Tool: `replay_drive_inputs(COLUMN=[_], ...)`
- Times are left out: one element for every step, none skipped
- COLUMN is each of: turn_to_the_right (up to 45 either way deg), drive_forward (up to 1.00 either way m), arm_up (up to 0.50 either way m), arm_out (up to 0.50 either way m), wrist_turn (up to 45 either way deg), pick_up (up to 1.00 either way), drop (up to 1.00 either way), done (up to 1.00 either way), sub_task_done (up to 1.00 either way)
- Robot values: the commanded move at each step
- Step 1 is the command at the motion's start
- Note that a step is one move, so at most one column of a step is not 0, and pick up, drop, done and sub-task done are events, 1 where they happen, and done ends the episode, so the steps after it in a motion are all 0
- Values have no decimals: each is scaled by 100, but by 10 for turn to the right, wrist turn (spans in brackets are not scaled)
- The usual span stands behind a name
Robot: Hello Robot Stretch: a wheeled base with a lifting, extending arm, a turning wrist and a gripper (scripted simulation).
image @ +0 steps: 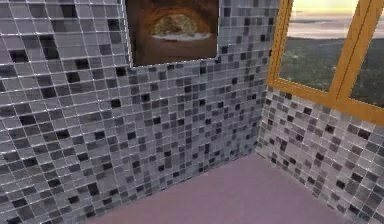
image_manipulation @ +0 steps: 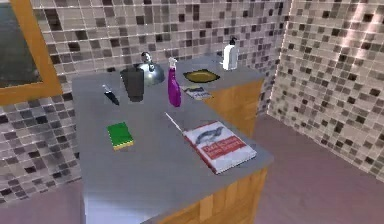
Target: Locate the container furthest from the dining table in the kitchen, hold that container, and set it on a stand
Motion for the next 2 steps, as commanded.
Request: replay_drive_inputs(turn_to_the_right=[450,450], drive_forward=[0,0], arm_up=[0,0], arm_out=[0,0], wrist_turn=[0,0], pick_up=[0,0], drop=[0,0], done=[0,0], sub_task_done=[0,0])
